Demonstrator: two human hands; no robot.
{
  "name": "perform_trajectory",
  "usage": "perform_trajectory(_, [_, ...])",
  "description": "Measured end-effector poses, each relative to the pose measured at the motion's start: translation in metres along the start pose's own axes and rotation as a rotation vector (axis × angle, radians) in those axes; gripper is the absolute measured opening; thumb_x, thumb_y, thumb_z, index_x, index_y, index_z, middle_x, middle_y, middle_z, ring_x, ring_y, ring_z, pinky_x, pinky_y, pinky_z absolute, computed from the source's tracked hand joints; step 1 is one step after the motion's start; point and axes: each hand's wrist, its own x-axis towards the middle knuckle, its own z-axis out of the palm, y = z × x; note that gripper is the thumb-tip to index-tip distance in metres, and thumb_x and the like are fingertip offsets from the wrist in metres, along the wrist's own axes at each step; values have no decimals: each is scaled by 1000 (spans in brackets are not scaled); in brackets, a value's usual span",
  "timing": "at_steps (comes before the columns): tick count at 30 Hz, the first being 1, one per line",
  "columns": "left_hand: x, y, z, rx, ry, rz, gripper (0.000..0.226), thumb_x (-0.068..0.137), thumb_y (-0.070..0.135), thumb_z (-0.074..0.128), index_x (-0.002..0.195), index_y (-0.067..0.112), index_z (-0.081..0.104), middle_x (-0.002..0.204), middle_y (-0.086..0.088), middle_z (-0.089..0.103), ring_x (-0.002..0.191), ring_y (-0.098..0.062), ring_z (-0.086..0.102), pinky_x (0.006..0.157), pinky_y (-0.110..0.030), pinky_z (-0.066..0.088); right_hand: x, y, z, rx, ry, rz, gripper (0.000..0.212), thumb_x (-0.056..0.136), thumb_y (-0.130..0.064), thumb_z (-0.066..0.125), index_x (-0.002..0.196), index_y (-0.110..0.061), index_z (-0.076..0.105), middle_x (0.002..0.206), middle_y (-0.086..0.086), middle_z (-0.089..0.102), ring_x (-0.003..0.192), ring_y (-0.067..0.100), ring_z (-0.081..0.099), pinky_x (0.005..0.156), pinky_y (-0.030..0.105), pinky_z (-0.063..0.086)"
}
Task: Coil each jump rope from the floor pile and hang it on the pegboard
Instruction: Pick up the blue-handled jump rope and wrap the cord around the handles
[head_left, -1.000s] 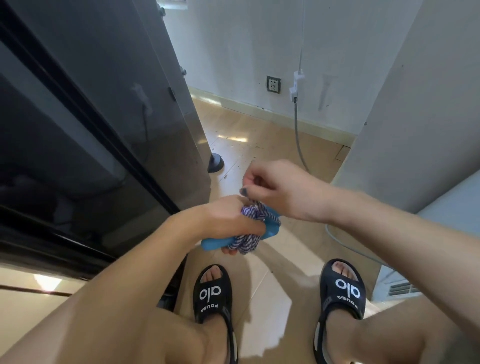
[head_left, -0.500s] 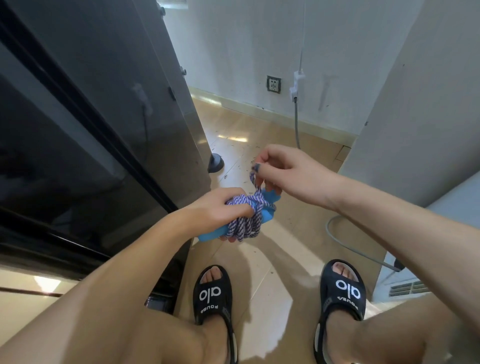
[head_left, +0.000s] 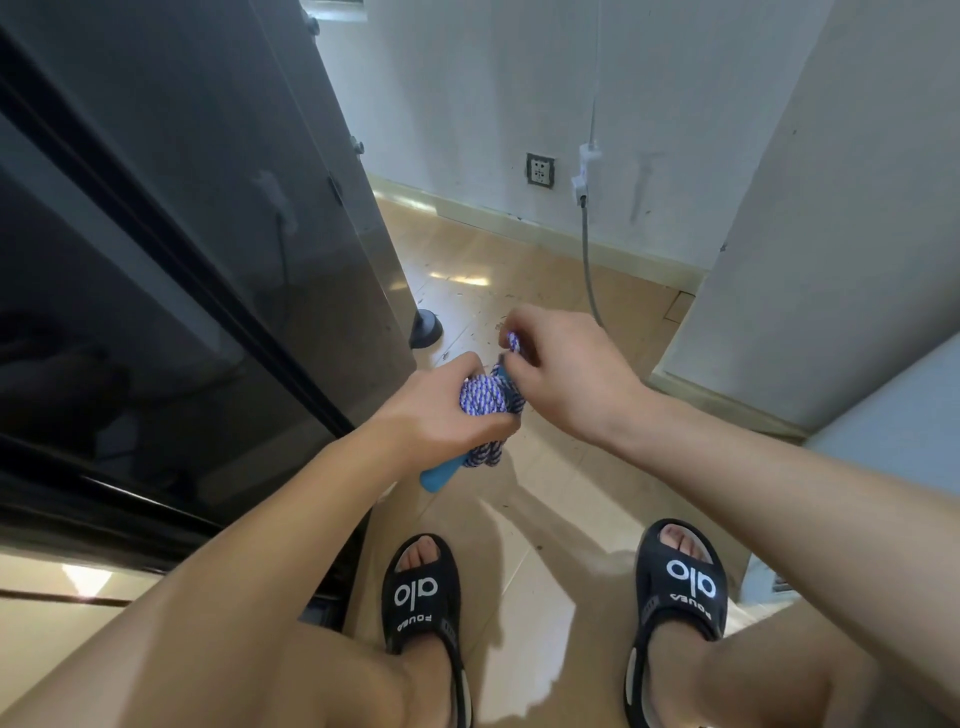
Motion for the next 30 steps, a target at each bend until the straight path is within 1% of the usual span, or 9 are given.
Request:
perform_trajectory(3, [1,-2,-1,-11,-32,-34,40,77,44,73,101,17,55,93,-3,69,83,-18,70,77,-41,60,3,-5,-6,159,-37,29,20,94,-16,53,103,-19,70,88,-1,68,81,18,60,73,31,50])
perform_trajectory(7, [2,-4,-3,21,-7,-49,39,78,45,72,99,17,55,91,-3,70,81,-18,70,75,-40,59,8,-2,-3,89,-137,70,29,95,-15,54,120,-17,67,105,2,69,90,17,56,74,26,40])
perform_trajectory(10, [2,-4,-4,-13,-1,-60,49,69,54,68,102,20,56,93,-3,70,85,-19,71,79,-43,60,10,2,2,115,-172,133,18,89,-18,61,106,-15,64,89,2,66,81,22,56,65,30,42])
perform_trajectory(13, [3,-2,-6,-37,-2,-84,45,73,51,69,102,18,56,93,-5,70,88,-22,70,80,-44,59,11,-1,-2,222,-99,118,6,89,-16,59,90,-16,65,72,-6,58,67,14,51,56,26,35])
perform_trajectory(17, [5,-2,-5,-25,-36,-101,43,79,45,72,107,15,57,96,-6,70,89,-22,69,78,-38,58,11,-8,0,173,-115,44,21,95,-12,50,108,-17,66,83,2,59,75,18,51,60,28,32])
perform_trajectory(20, [6,-4,-5,-4,-70,-126,44,79,46,70,106,14,54,97,-7,69,92,-25,68,82,-43,58,11,-14,-5,460,-134,144,27,96,-6,48,113,-17,66,86,16,66,71,19,53,58,24,40])
perform_trajectory(24, [7,0,-6,79,-90,-168,53,72,54,62,113,22,54,102,-4,66,92,-23,67,85,-48,58,9,-23,-7,749,-159,265,27,93,2,49,108,-12,66,73,5,57,63,14,52,54,15,42])
perform_trajectory(26, [8,3,-4,143,-87,-182,41,81,47,64,112,23,53,102,-3,63,92,-22,65,86,-46,58,9,-30,-4,764,-183,276,26,94,2,48,104,-14,66,68,-1,52,58,10,49,53,13,40])
perform_trajectory(30, [11,6,2,185,-85,-176,30,89,37,62,112,22,50,101,-6,62,92,-25,66,86,-46,58,9,-35,-3,716,-217,230,29,95,-1,47,92,-24,64,75,-6,49,64,7,48,59,19,36])
